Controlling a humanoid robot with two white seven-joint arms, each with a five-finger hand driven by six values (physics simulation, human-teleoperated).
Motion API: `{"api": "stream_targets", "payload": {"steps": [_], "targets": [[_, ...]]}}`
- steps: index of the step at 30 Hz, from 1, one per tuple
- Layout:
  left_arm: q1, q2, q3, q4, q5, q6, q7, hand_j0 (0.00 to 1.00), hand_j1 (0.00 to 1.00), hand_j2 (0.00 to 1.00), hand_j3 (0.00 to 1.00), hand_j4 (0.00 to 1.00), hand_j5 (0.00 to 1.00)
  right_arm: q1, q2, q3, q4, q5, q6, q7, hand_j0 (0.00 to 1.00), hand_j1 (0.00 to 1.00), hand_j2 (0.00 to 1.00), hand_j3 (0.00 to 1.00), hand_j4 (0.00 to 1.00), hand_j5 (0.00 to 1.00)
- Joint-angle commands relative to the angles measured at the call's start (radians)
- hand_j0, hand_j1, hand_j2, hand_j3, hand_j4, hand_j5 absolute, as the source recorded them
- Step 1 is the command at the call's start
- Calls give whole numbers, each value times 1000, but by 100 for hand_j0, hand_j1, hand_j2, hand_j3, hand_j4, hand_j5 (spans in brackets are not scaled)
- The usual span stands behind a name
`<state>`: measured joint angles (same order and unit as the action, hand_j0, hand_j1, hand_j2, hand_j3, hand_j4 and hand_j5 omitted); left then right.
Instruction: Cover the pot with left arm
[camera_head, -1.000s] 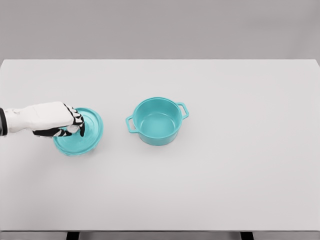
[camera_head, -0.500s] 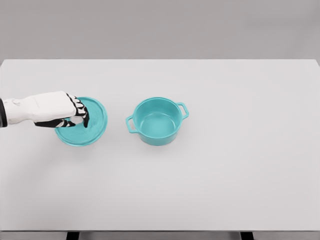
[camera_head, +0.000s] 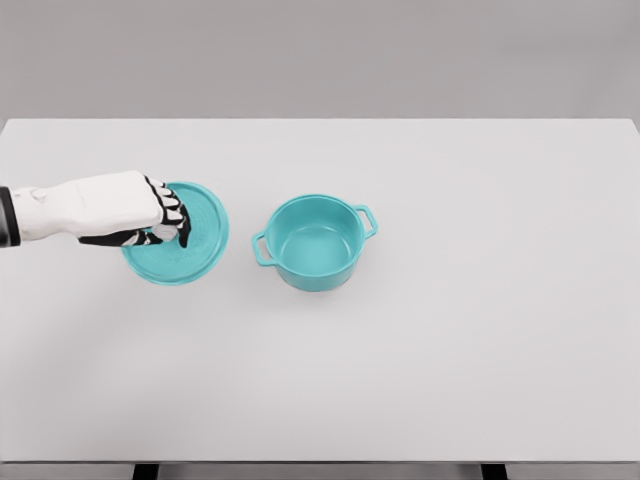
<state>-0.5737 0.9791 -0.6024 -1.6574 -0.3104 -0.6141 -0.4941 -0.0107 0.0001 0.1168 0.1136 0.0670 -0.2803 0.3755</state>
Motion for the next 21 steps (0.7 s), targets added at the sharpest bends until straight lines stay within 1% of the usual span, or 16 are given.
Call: {"api": "stream_targets", "payload": {"steps": [1,8,11,15,18,21], "targets": [[0,0,0,-5,5,3,0,49,49,49,49,49,49,0,0,0,0,1,0,0,100,100,100,100,100,100],[-18,-2,-2,-21,5,3,0,49,49,49,49,49,49,0,0,0,0,1,0,0,100,100,100,100,100,100],[-34,-3,-22,-24,5,3,0,49,49,49,49,49,49,0,0,0,0,1,0,0,100,100,100,100,100,100],[-52,-8,-25,-24,5,3,2,49,49,49,49,49,49,0,0,0,0,1,0,0,100,100,100,100,100,100],[-77,-10,-59,-24,5,3,2,49,49,49,49,49,49,0,0,0,0,1,0,0,100,100,100,100,100,100],[-78,-23,-60,-22,5,3,2,49,49,49,49,49,49,0,0,0,0,1,0,0,100,100,100,100,100,100]]}}
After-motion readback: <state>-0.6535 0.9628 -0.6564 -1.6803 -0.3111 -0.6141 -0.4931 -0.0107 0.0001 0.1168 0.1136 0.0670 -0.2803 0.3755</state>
